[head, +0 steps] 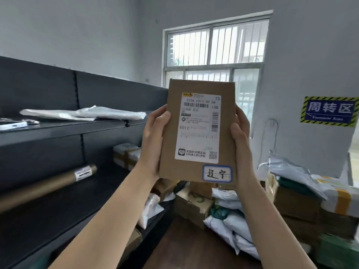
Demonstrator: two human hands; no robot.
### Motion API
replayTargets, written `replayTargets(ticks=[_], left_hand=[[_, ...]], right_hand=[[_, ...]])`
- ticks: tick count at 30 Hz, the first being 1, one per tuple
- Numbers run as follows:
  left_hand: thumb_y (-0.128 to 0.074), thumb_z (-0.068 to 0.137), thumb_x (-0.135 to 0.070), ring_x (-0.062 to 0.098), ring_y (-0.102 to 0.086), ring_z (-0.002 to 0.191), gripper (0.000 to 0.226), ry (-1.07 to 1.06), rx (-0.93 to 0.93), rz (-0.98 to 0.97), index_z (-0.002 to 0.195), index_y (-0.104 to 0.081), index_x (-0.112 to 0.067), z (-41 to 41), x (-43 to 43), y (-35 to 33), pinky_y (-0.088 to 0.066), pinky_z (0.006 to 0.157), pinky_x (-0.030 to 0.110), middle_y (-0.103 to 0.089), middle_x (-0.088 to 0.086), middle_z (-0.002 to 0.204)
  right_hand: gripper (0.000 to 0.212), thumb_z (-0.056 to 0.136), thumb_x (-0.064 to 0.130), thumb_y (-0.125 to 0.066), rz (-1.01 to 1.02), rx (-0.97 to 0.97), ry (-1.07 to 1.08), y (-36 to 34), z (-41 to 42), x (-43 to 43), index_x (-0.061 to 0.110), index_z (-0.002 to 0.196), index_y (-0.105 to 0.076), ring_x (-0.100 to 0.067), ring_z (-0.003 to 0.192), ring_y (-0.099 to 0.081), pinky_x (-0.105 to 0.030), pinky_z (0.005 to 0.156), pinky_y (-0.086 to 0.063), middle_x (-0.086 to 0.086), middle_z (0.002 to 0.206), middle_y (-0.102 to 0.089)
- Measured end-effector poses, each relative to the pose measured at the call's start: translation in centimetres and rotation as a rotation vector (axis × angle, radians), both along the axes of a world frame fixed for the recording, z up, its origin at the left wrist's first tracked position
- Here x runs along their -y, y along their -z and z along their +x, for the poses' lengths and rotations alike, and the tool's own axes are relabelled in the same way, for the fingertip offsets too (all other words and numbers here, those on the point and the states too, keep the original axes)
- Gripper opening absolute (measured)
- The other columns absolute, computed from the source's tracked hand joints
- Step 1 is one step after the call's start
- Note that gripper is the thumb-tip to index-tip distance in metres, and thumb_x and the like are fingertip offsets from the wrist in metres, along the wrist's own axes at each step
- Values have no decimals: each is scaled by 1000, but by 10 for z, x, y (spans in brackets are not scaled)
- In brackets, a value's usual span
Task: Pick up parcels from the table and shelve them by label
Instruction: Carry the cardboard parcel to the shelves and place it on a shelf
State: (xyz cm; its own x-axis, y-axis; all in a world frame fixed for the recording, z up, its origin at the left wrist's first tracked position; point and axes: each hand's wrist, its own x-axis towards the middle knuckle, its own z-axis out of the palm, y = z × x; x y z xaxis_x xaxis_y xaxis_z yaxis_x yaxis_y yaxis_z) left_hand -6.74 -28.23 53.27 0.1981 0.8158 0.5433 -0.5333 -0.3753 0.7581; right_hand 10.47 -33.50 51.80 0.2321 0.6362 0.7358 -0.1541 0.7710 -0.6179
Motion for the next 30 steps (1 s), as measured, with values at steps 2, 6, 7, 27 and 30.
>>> replayTargets(ticks=[2, 6, 7, 27, 30], left_hand=[[-58, 89, -38, 43, -62, 120, 58, -67, 8, -28, 142, -49, -15, -29, 20, 2, -53, 95, 55, -65, 22, 131], [-57, 91, -33, 33, -68, 112, 55, -224, 16, 13, 143, -50, -19, -101, 71, 0, -58, 87, 44, -70, 16, 126], [-58, 90, -34, 29, -70, 108, 55, -277, 4, 31, 143, -51, -21, -122, 86, -2, -59, 84, 40, -73, 11, 122], [-45, 100, -33, 28, -70, 114, 39, -1143, -90, 28, 133, -62, -20, -521, 617, -4, -58, 90, 44, -72, 10, 126], [-44, 101, -33, 32, -66, 118, 43, -1247, -61, -11, 139, -56, -16, -560, 698, 5, -56, 93, 48, -68, 14, 131]], right_hand=[[54, 94, 33, -52, -16, -11, -81, -2, -26, 7, 27, 147, -40, -18, 110, -69, -32, 82, -59, -10, 139, -57], [66, 93, 32, -50, -35, -14, -253, -10, -95, 27, 24, 154, -28, -25, 124, -59, -41, 93, -54, -15, 152, -45], [65, 94, 30, -48, -39, -6, -316, -11, -115, 34, 24, 155, -27, -26, 125, -58, -44, 95, -53, -14, 153, -44], [62, 95, 39, -50, -32, 4, -1242, -4, -580, 425, 26, 154, -35, -25, 131, -59, -50, 106, -50, -6, 151, -52], [58, 95, 37, -50, -69, 10, -1361, 4, -635, 495, 27, 152, -38, -25, 129, -60, -51, 104, -51, -4, 146, -58]])
